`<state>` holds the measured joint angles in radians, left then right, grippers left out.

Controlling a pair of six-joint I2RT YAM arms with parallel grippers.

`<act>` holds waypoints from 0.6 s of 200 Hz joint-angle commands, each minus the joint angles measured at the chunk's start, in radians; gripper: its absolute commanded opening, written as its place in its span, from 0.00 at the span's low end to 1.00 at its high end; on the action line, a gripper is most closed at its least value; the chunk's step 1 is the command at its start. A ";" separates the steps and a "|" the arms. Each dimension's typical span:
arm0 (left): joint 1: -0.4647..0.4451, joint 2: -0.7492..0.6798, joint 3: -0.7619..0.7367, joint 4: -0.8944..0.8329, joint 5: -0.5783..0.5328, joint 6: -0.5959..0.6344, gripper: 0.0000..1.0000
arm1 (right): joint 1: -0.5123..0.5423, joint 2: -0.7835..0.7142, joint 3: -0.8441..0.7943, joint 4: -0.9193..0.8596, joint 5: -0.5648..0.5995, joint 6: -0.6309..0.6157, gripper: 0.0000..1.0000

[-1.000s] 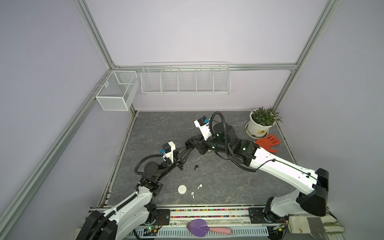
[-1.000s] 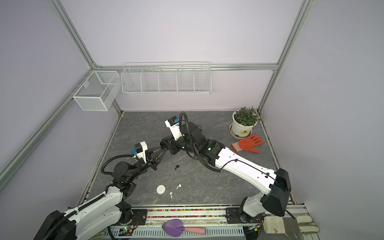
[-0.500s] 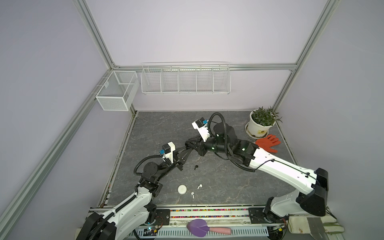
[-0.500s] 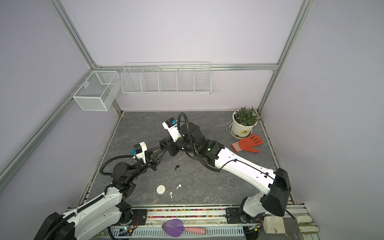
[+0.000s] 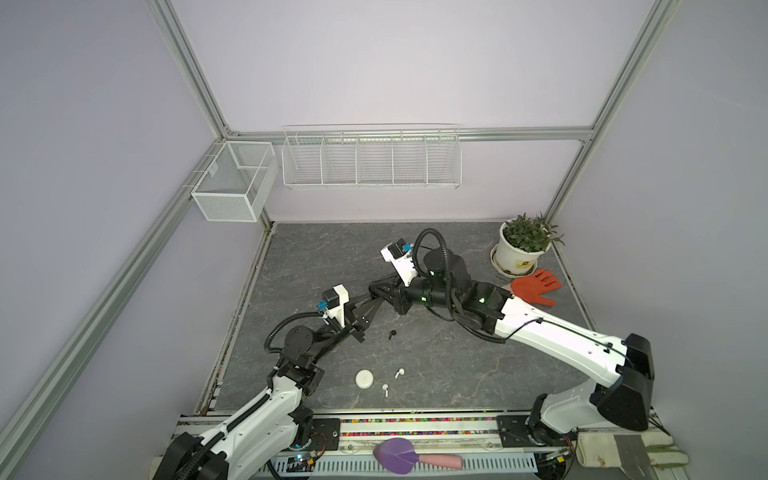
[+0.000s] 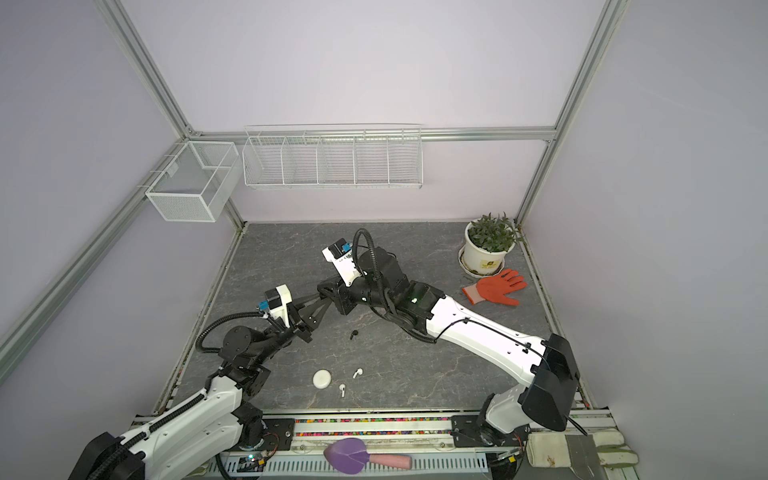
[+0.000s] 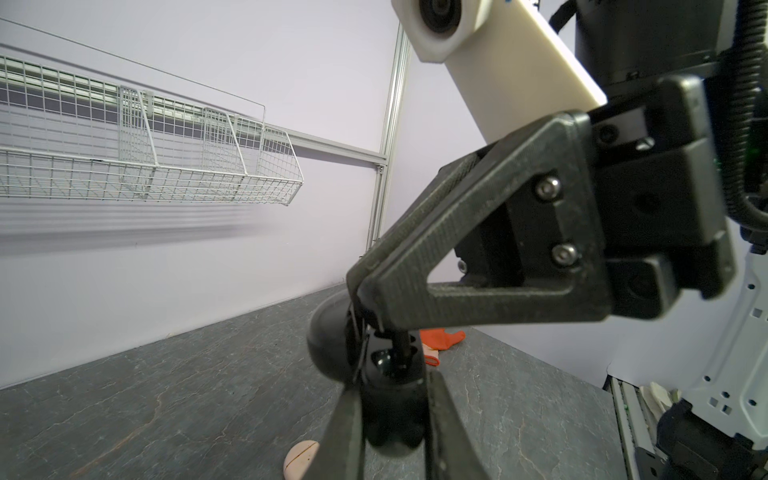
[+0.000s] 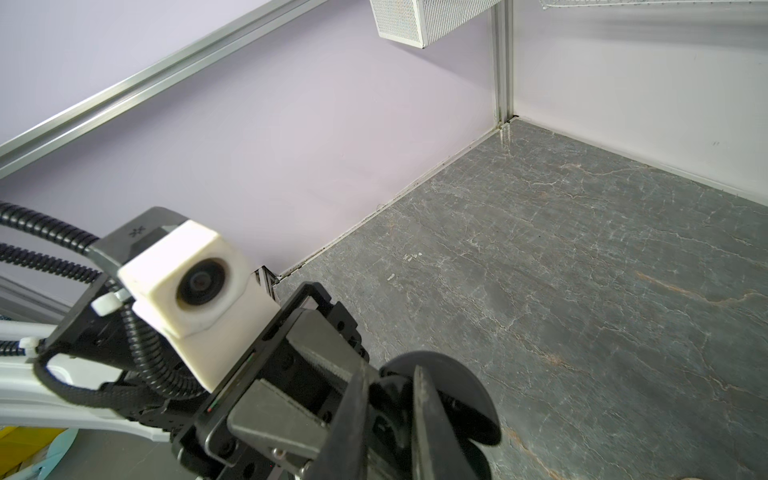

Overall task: Insert the wireless bluetooth earbuds into the charging case
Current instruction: 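Lower the black earbud into the open black case with the right gripper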

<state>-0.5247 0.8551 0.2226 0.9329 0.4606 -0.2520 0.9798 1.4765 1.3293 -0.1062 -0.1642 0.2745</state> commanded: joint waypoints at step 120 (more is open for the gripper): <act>-0.005 -0.030 0.008 0.012 0.005 0.017 0.00 | 0.005 0.004 -0.028 0.010 -0.030 -0.020 0.08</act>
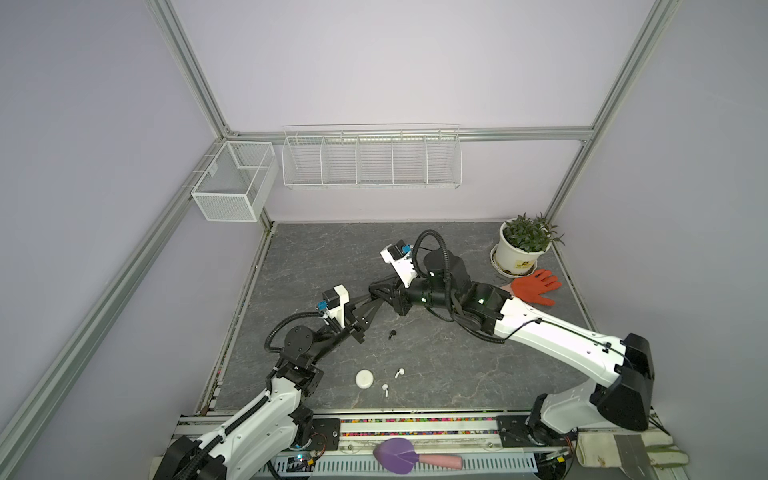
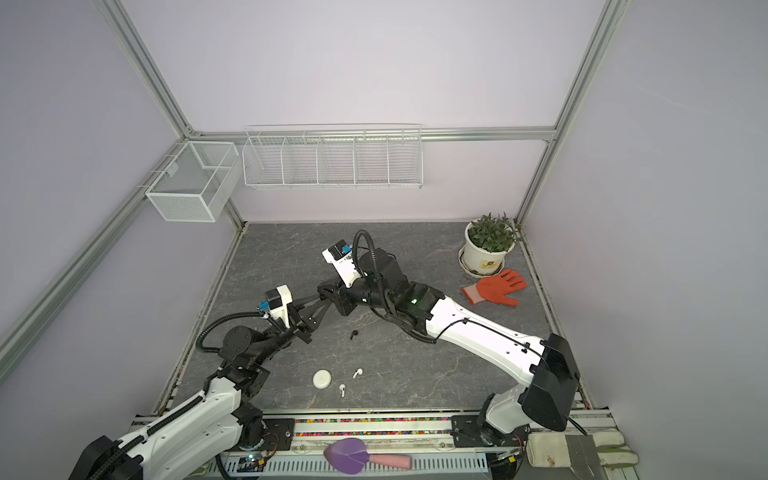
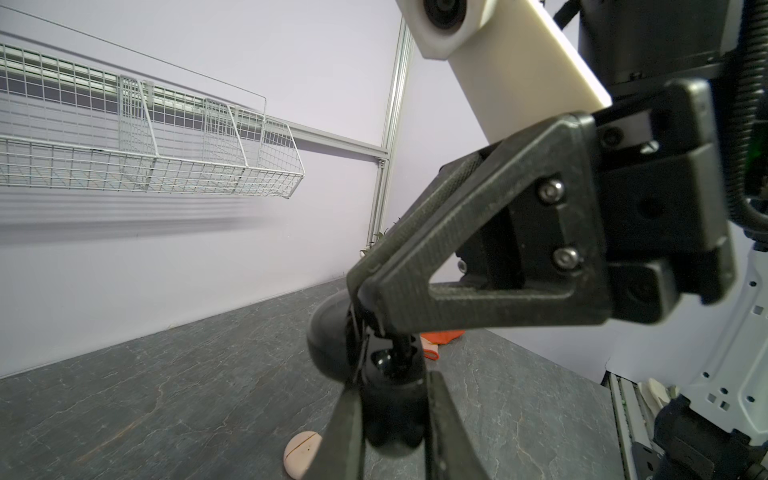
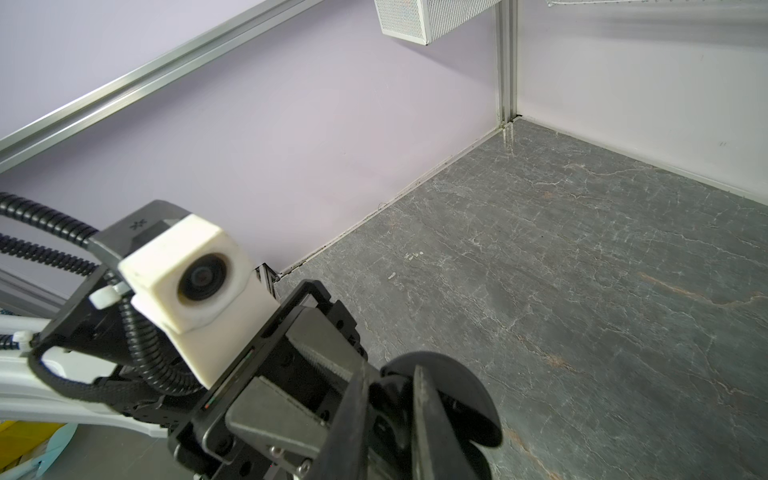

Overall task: Insert the wireless bluetooth earbuds into the charging case
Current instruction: 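Lower the black earbud into the open black case with the right gripper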

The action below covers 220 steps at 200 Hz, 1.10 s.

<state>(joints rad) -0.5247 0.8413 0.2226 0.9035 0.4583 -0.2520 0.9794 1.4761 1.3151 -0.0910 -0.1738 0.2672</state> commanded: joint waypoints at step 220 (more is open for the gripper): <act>-0.005 -0.040 -0.006 0.045 -0.008 0.017 0.00 | 0.020 -0.016 -0.034 0.022 0.023 -0.018 0.20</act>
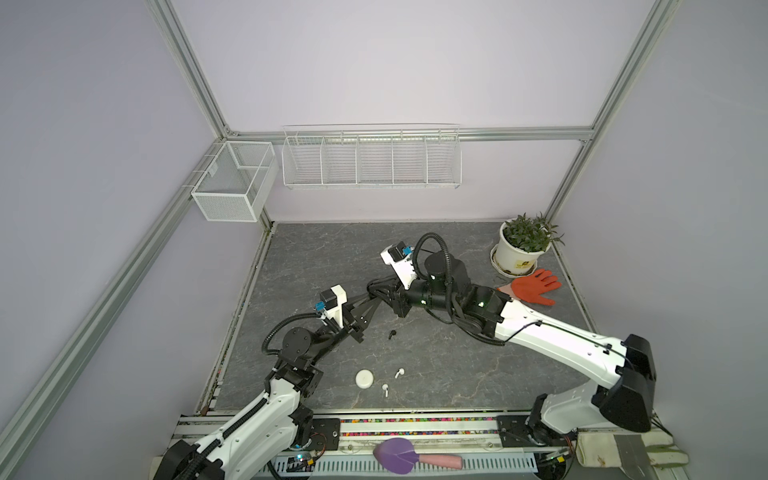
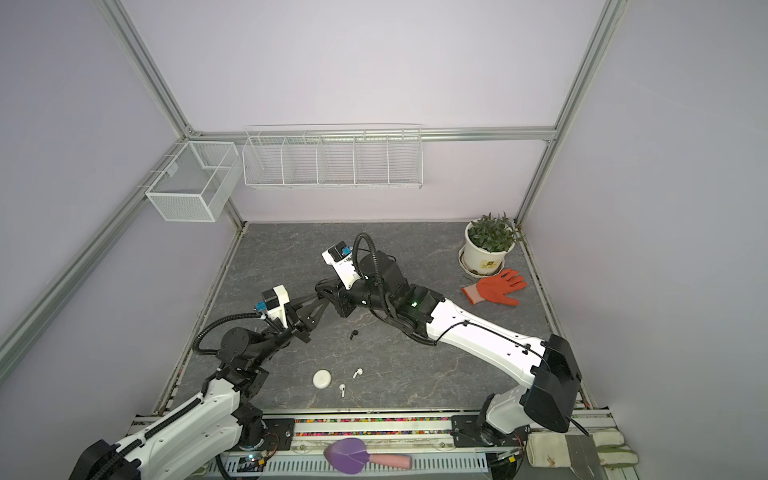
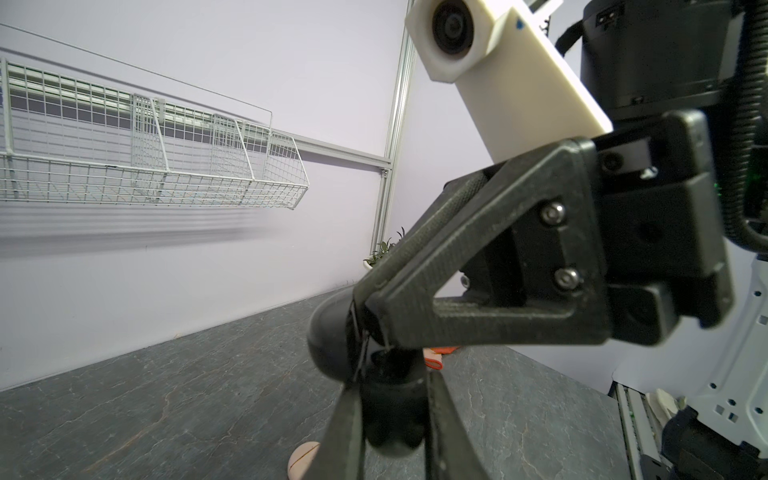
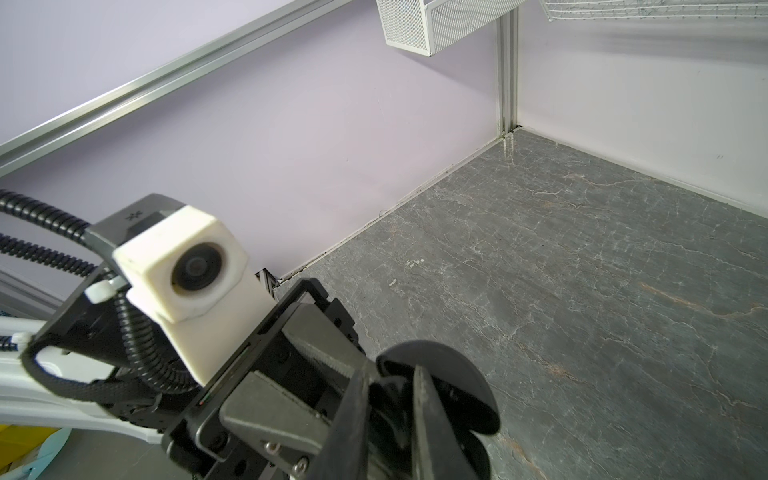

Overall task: Insert the wireless bluetooth earbuds into the charging case
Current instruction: 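Lower the black earbud into the open black case with the right gripper, then open the right gripper and move it down toward the remaining black earbud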

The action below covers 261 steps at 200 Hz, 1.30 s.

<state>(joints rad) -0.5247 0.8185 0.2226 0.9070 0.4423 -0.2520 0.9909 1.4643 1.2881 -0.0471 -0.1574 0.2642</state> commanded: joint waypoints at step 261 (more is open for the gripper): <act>-0.006 -0.169 -0.049 -0.087 -0.022 0.011 0.00 | -0.103 -0.098 -0.015 -0.415 0.137 0.080 0.48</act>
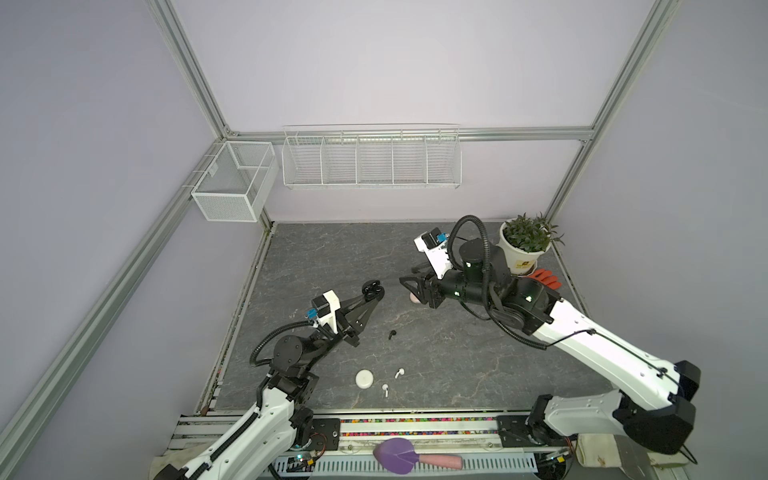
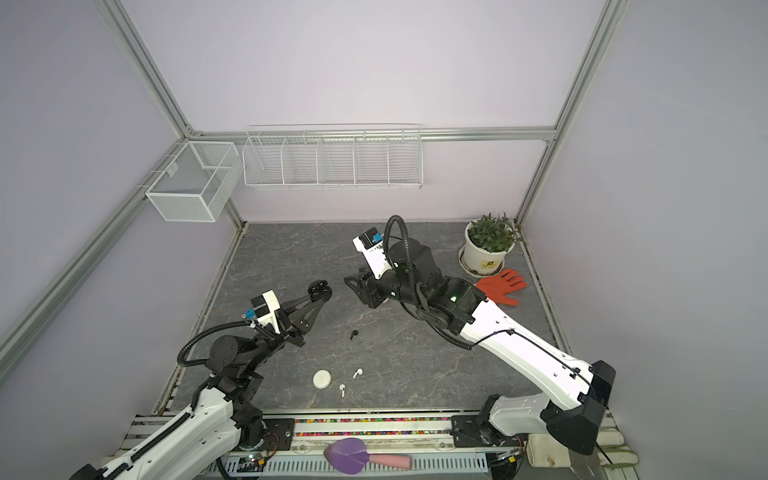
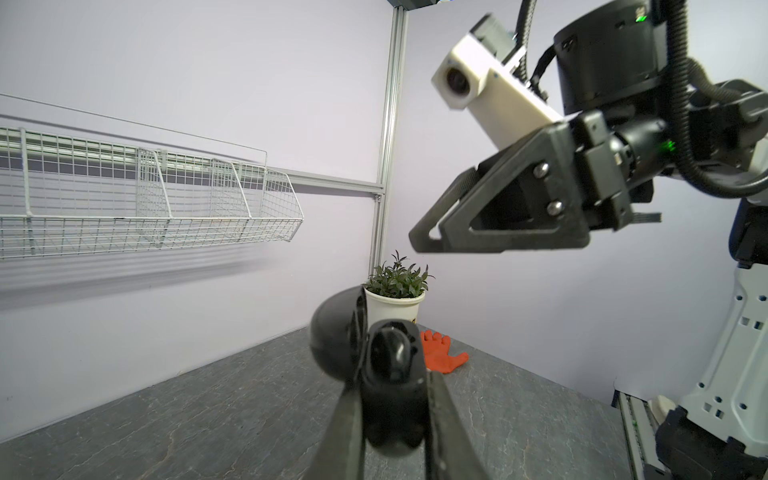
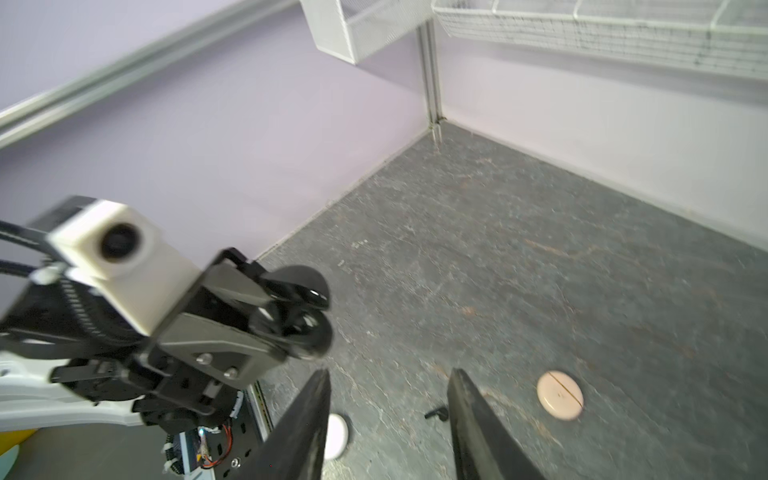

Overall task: Insert the wireless bluetooth earbuds into the charging case
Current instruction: 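Open the right gripper and move it down toward the remaining black earbud, then lower the open right gripper over the black earbud on the table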

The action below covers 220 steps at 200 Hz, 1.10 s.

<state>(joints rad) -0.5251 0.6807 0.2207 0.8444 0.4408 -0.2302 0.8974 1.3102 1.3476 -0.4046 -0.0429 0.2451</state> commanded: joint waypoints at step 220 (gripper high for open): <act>-0.005 -0.135 -0.078 -0.140 -0.082 0.002 0.00 | 0.064 0.758 0.144 -0.242 0.142 0.245 0.59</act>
<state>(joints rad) -0.5251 0.5552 0.1577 0.7036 0.3733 -0.2485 0.9405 2.0380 1.4570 -0.5781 -0.0101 0.5159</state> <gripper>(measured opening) 0.193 0.574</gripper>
